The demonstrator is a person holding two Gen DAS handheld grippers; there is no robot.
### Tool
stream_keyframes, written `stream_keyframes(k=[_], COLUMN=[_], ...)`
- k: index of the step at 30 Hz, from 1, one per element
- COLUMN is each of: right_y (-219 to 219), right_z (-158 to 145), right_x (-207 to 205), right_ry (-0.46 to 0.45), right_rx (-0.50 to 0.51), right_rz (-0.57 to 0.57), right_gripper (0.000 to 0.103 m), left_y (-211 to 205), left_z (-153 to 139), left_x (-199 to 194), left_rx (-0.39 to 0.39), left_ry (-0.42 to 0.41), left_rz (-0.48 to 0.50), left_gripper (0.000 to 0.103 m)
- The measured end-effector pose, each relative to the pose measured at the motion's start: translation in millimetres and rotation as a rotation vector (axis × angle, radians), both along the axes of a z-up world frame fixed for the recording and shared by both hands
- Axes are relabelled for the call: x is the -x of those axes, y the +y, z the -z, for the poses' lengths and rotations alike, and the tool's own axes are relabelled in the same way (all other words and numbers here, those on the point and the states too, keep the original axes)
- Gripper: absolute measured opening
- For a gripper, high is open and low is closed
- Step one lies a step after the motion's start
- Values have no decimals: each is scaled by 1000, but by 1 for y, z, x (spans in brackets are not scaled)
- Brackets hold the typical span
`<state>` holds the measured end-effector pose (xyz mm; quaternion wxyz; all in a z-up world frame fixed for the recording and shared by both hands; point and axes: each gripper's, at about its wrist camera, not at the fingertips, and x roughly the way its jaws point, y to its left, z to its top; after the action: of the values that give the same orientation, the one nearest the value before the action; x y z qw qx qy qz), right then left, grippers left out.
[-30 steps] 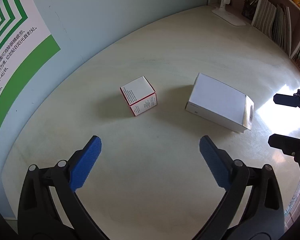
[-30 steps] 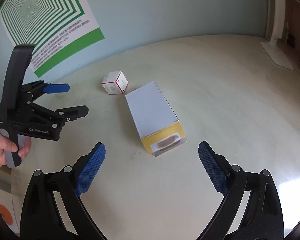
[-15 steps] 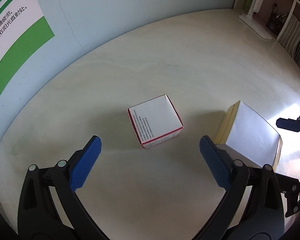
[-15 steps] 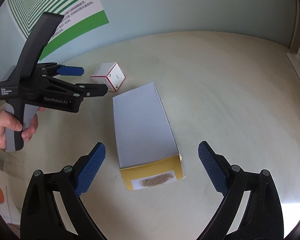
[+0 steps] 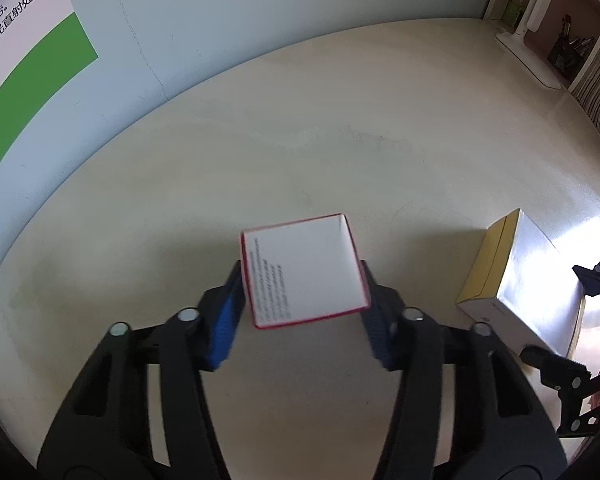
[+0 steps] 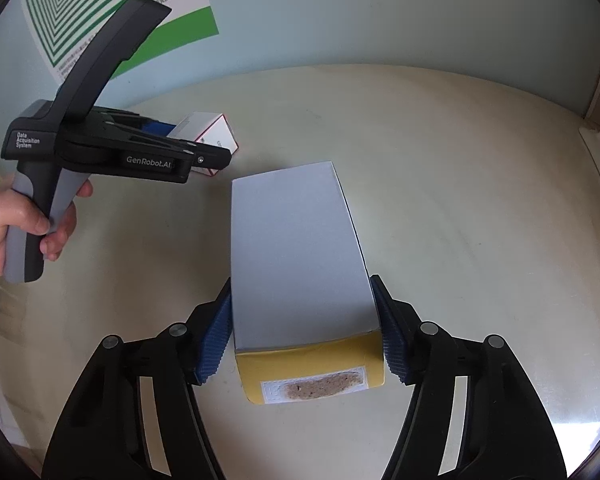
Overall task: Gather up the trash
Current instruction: 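Carry the small white box and white-yellow box over the teal bin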
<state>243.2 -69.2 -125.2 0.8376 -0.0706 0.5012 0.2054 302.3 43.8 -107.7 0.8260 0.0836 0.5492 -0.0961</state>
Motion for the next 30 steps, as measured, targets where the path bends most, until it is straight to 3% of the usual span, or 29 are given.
stream_keyframes(k=[8, 16, 30], right_y=[-11, -35, -86], right_z=[-11, -32, -84], right_x=[8, 29, 111], right_ry=[-14, -49, -152], right_rx=[-4, -20, -4], right_rz=[23, 91, 246], right_gripper=[63, 62, 61], left_y=[-1, -6, -70], left_z=[-8, -36, -74], left_x=[13, 47, 106], left_rx=[-3, -22, -21], left_ry=[-15, -64, -137], left_rz=[10, 66, 243], left_gripper=[45, 45, 45])
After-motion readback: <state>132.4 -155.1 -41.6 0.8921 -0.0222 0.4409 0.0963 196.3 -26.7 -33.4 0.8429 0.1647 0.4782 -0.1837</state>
